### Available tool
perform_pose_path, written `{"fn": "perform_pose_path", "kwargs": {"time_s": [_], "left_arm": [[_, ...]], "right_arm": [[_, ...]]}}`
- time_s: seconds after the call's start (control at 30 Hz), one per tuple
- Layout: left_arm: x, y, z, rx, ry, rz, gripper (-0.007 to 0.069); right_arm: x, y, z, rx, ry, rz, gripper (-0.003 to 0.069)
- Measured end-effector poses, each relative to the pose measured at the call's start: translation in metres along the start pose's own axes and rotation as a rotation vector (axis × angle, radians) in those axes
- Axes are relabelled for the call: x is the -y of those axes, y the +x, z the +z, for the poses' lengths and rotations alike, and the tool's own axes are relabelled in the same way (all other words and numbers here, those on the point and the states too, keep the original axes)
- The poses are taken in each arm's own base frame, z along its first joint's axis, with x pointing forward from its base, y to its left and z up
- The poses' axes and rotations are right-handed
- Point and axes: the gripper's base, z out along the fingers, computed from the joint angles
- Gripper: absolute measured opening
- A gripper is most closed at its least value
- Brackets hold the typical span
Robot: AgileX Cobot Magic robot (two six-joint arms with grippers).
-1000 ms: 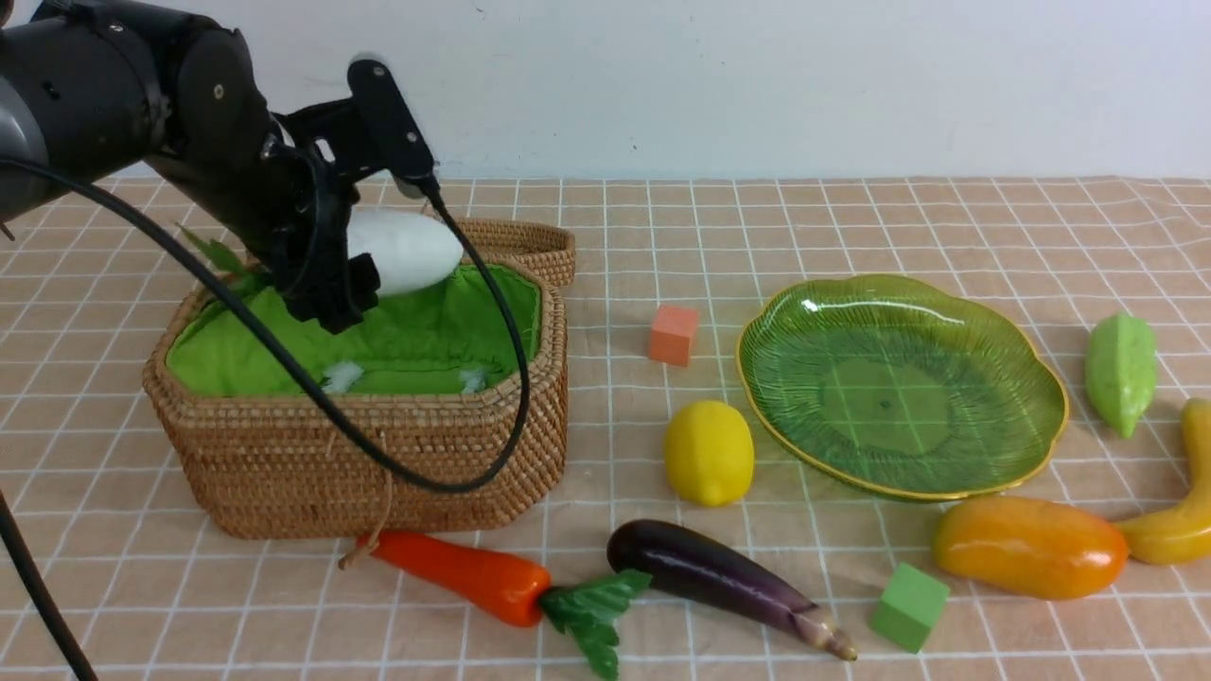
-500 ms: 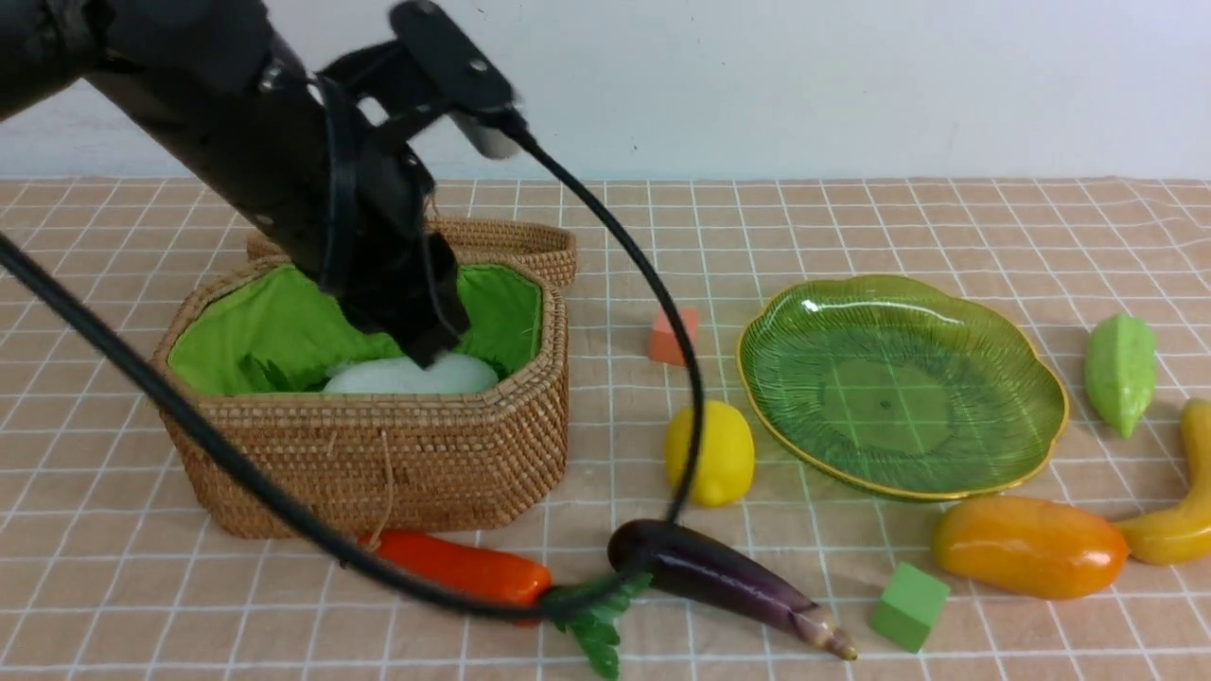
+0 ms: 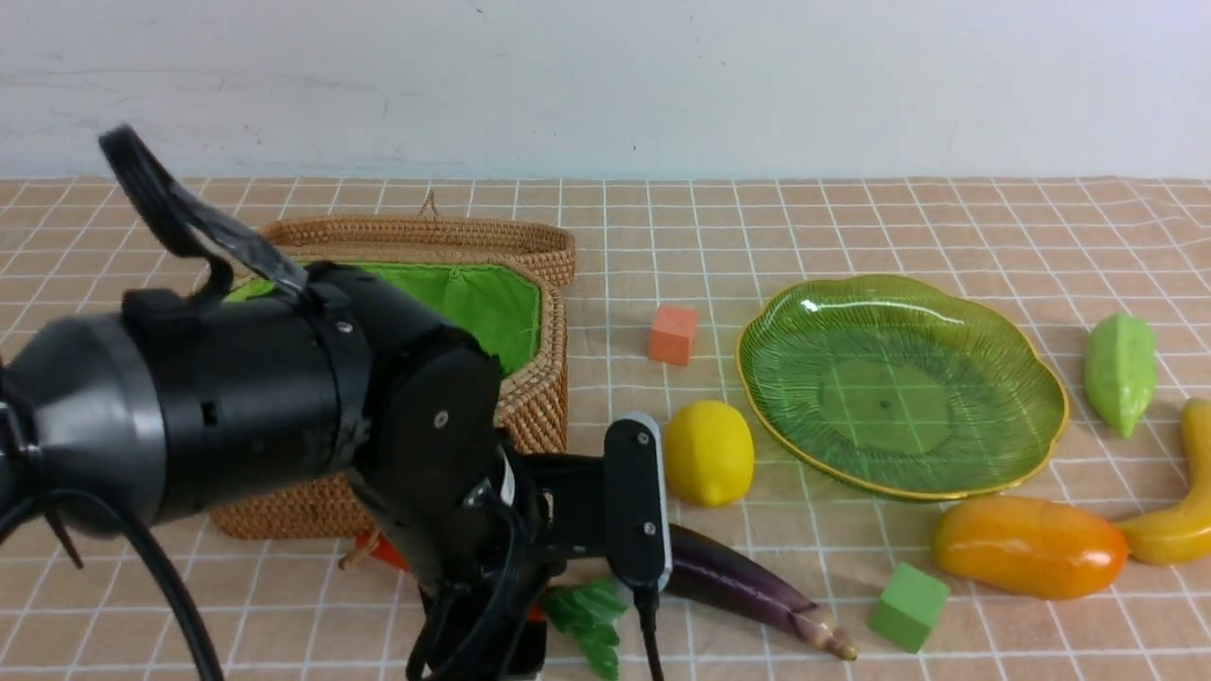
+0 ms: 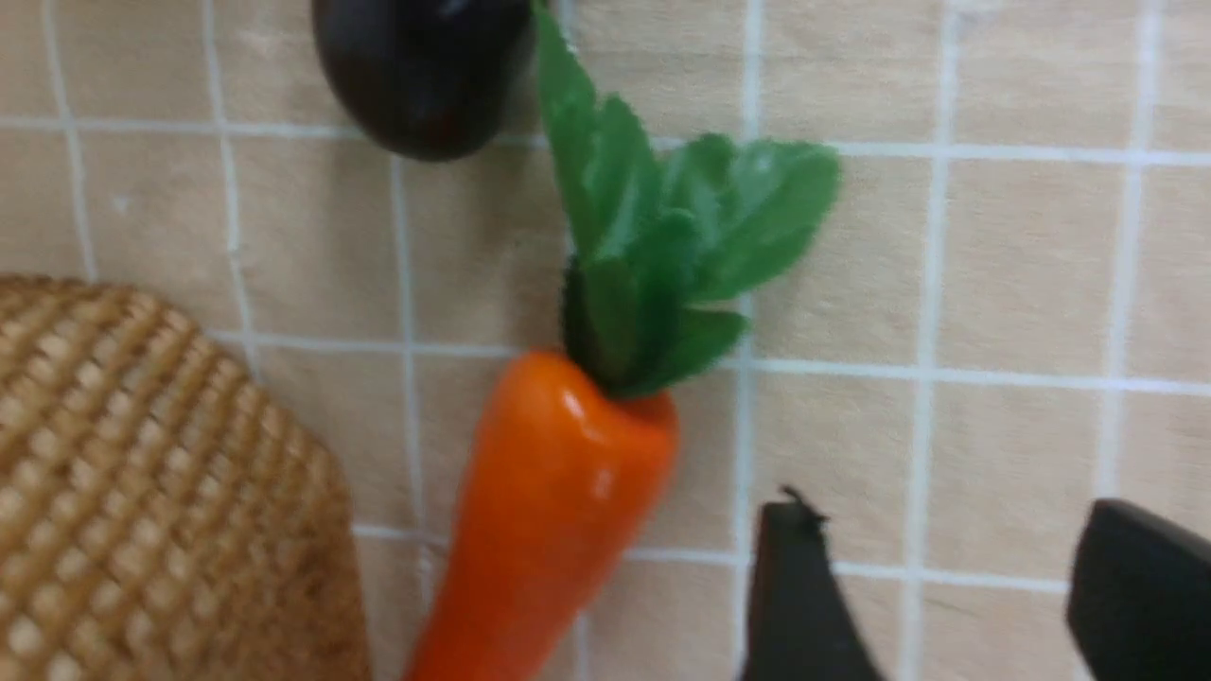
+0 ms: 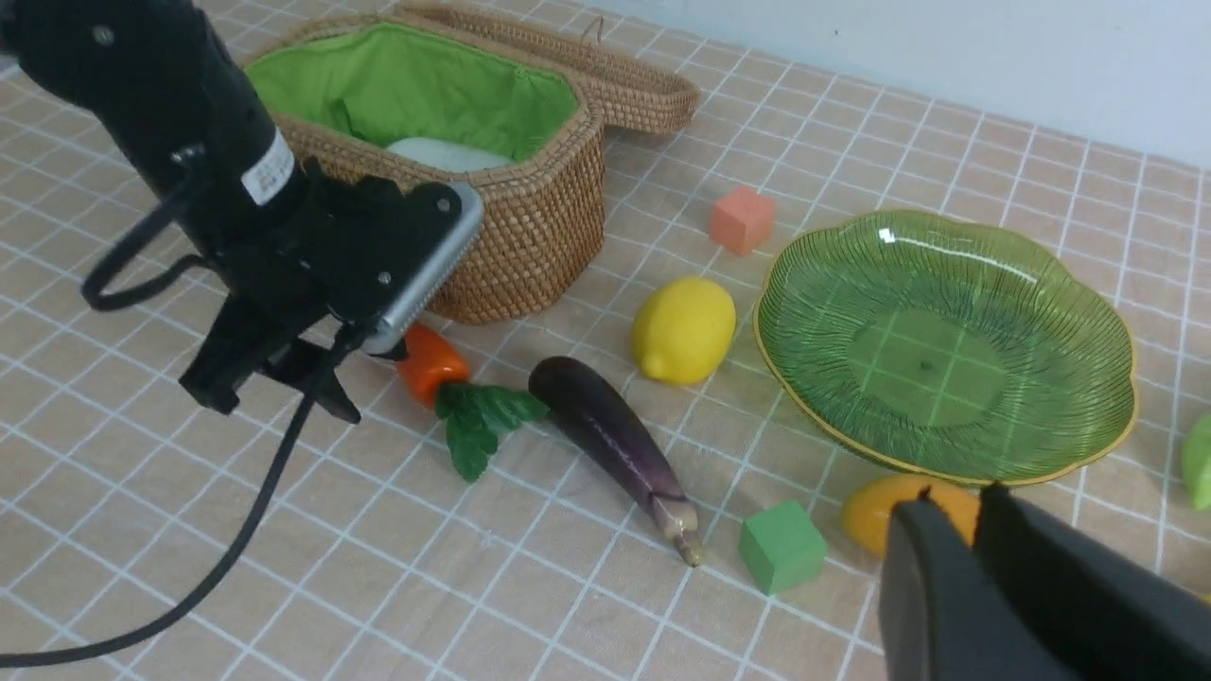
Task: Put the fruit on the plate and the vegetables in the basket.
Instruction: Use the left arm to grab a carrot and put it into the left basket
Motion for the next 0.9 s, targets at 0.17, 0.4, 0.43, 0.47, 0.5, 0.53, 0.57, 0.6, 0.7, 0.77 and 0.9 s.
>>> {"fn": "perform_pose_path", "kwargs": {"time_s": [0.17,0.4,0.43,0.47,0.5,0.53,0.57,0.6,0.7,0.77,0.9], "left_arm": [[-0.01,-0.001,0.031,-0.042,-0.058,0.095,0.0572],[-0.017,0.005,0.059,-0.143,-0.093,0.238,0.0554],[-0.017,0.006,0.064,-0.159,-0.087,0.242,0.0535],[-0.017,0.006,0.065,-0.16,-0.087,0.243,0.0532],[-0.017,0.007,0.068,-0.166,-0.082,0.24,0.0506],[-0.016,0.007,0.069,-0.171,-0.076,0.233,0.0476],[-0.016,0.008,0.069,-0.173,-0.073,0.224,0.0435],[-0.016,0.008,0.07,-0.174,-0.07,0.218,0.0412],[-0.015,0.007,0.068,-0.171,-0.055,0.182,0.0387],[-0.012,0.008,0.061,-0.184,-0.018,0.123,0.0387],[-0.008,-0.005,0.015,-0.144,0.002,-0.013,0.0387]], "right_arm": [[-0.001,0.0,0.0,0.005,-0.008,0.004,0.0087],[-0.003,0.0,0.0,0.004,-0.032,0.016,0.0087],[-0.004,-0.001,0.0,0.007,-0.041,0.02,0.0087],[-0.004,-0.001,0.0,0.007,-0.041,0.02,0.0087],[-0.004,-0.001,0.0,0.007,-0.043,0.021,0.0087],[-0.004,-0.001,0.0,0.007,-0.044,0.022,0.0087],[-0.004,-0.001,0.0,0.006,-0.045,0.022,0.0087],[-0.004,-0.001,0.0,0.006,-0.046,0.022,0.0087],[-0.004,-0.001,0.0,0.005,-0.049,0.023,0.0087],[-0.005,-0.001,0.0,0.006,-0.051,0.024,0.0087],[-0.005,-0.001,0.0,0.007,-0.05,0.024,0.0087]]}}
